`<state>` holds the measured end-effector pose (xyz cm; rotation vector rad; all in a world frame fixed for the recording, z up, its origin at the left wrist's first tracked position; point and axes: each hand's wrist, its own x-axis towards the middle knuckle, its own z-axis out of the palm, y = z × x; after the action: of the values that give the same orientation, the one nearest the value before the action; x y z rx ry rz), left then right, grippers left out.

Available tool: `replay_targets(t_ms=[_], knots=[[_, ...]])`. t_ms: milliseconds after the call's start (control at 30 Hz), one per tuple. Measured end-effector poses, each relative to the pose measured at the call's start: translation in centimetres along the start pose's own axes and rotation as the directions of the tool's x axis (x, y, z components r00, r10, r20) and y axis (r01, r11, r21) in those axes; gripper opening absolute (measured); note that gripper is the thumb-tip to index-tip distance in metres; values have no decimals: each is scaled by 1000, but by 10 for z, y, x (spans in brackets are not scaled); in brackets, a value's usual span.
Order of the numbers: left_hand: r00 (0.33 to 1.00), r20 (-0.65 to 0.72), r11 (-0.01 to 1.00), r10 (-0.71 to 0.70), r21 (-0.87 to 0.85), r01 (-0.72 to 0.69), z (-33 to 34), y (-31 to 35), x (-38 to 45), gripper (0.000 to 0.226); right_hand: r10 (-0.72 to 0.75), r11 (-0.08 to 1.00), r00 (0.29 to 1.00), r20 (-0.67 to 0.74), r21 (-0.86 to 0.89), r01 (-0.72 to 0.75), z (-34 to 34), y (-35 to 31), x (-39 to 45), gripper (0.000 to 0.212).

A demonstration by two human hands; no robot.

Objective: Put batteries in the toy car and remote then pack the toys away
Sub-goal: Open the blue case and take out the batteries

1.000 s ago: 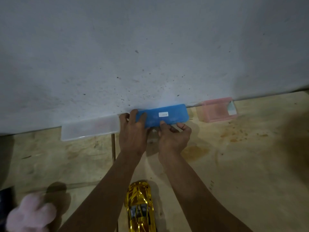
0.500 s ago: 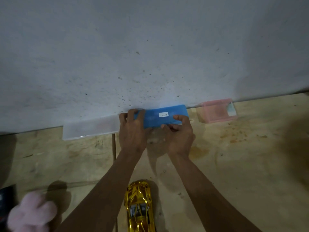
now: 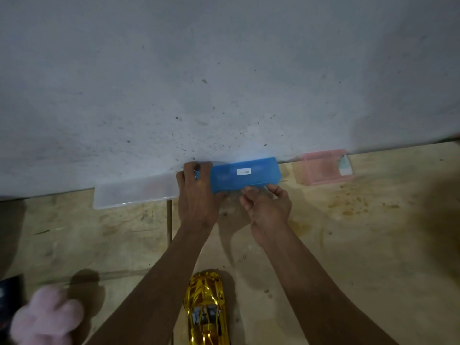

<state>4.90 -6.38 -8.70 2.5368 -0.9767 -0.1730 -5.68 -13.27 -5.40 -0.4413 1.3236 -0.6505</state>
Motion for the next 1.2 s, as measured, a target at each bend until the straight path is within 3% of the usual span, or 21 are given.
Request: replay_targets(t_ms=[200,367,667,800,900,967,1033,1100,1200], knots=[[1000,-2,1000,-5,3,5,-3,4,0,71,59,995,997,-43,80,-56,6,-3,-2,43],[999,5,999,-33,16,33,-3,6,1,74,4,1000,990,-139,-6,-5,12,-2,0,38],[997,23,994,-72,81,70,-8,14,3,76,94,993,991,-92,74,-87,14,-1,-3,38],[998,19,998,-54,44,53,-8,10,1,75,-5,1000,991,-135,30,9,16,-4,-5,48],[1000,5,996,-25,-83,25,-7,7,-3,79,-194,981,979,-65,-7,194,18,-12,-4,47],[999,-19,986,-32,-165,28,-8,7,-6,85,-387,903,921,42,-185,388,16,-19,3,43],[997,-42,970,-58,-239,47,-8,8,-9,93,-544,684,803,243,-425,592,12,-26,11,36],[996,-53,952,-77,-300,57,-10,9,-13,98,-564,443,695,445,-547,710,7,-32,18,33],[996,-57,957,-63,-286,44,-16,11,-20,84,-487,202,622,613,-614,763,-1,-42,23,36]])
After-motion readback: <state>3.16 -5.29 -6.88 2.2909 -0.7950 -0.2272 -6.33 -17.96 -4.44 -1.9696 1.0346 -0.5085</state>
